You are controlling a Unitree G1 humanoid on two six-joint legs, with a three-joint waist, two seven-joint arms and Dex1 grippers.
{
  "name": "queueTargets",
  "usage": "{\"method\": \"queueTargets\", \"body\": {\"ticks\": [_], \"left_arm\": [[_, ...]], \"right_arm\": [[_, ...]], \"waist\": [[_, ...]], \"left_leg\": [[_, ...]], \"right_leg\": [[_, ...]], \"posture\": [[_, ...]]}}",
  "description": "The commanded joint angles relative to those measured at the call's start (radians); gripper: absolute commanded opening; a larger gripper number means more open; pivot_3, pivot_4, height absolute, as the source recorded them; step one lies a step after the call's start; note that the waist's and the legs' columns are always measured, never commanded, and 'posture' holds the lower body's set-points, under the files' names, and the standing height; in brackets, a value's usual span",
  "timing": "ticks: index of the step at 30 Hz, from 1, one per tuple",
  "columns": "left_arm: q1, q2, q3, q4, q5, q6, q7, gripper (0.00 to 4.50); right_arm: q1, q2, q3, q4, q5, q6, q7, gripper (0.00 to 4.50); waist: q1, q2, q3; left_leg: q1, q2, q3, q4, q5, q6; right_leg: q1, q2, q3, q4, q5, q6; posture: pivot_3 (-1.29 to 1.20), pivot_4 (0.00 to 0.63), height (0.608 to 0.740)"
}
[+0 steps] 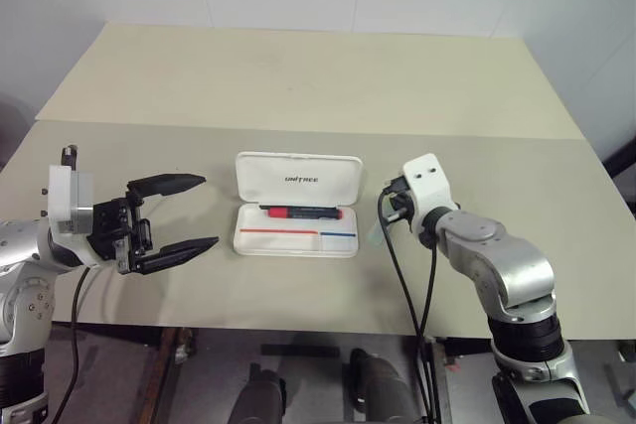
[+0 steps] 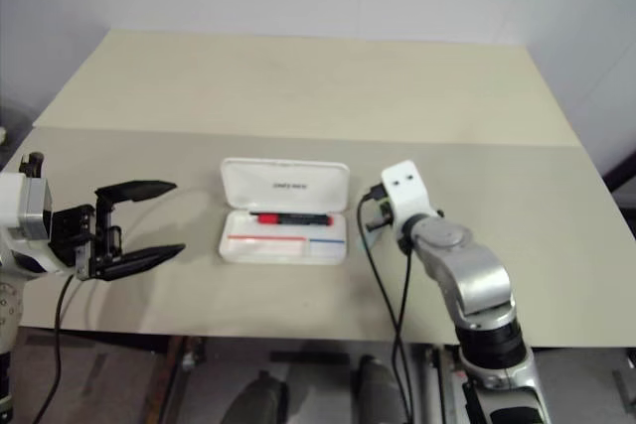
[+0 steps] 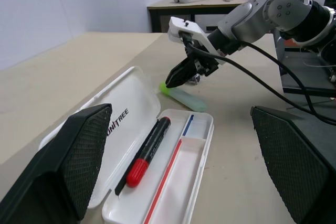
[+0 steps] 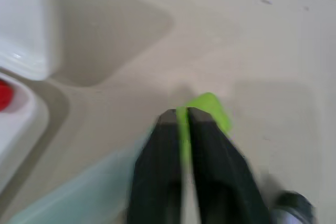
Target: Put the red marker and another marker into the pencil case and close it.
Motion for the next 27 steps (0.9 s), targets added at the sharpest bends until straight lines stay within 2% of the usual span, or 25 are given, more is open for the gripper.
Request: {"method": "queueTargets", "body": {"ticks": [1, 3, 9, 14, 20, 27], "left_arm": [[-0.023, -0.006, 0.001, 0.001, -0.01, -0.021, -0.009, 4.5], [-0.032, -0.008, -0.008, 0.009, -0.007, -0.023, -0.012, 4.5], [-0.057, -0.016, -0.031, 0.021, 0.0, -0.025, -0.012, 4.5], [-0.058, -0.014, -0.038, 0.021, -0.001, -0.029, -0.01, 4.5], [-0.057, -0.011, -0.035, 0.025, -0.003, -0.031, -0.012, 4.5], [-0.049, -0.015, -0.032, 0.022, -0.002, -0.033, -0.006, 4.5]], "right_arm": [[-0.055, 0.005, -0.035, -0.084, -0.009, 0.242, -0.028, 1.69], [-0.077, 0.009, -0.045, -0.117, -0.001, 0.312, -0.028, 2.38], [-0.104, 0.002, -0.051, -0.115, 0.02, 0.319, -0.032, 4.46], [-0.138, 0.02, -0.074, -0.089, 0.051, 0.319, -0.046, 4.46], [-0.214, -0.031, -0.062, 0.023, 0.114, 0.319, -0.112, 4.46], [-0.288, -0.095, -0.043, 0.051, 0.297, 0.319, -0.183, 4.46]], "waist": [[-0.001, 0.0, 0.0], [-0.003, 0.001, 0.001], [-0.02, 0.002, 0.001], [-0.025, 0.003, 0.002], [-0.023, 0.004, 0.002], [-0.024, 0.005, 0.003]], "left_leg": [[0.0, 0.0, 0.0, 0.0, 0.0, 0.0], [0.0, 0.0, 0.0, 0.0, 0.0, 0.0], [0.0, 0.0, 0.0, 0.0, 0.0, 0.0], [0.0, 0.001, 0.0, -0.001, 0.0, 0.0], [-0.001, 0.001, 0.001, -0.001, 0.0, 0.0], [-0.001, 0.001, 0.0, -0.002, 0.0, 0.0]], "right_leg": [[0.0, 0.0, 0.0, 0.001, 0.0, 0.0], [-0.001, 0.0, 0.0, 0.001, -0.001, -0.001], [-0.001, 0.0, 0.0, 0.001, -0.001, -0.001], [-0.002, 0.0, 0.0, 0.001, -0.001, -0.001], [-0.002, 0.0, 0.0, 0.001, -0.001, -0.001], [-0.002, 0.0, 0.0, 0.0, -0.001, -0.001]], "posture": [[0.0, 0.15, 0.74], [0.0, 0.15, 0.74], [0.0, 0.15, 0.74], [0.0, 0.15, 0.74], [0.0, 0.15, 0.74], [0.0, 0.15, 0.74]]}}
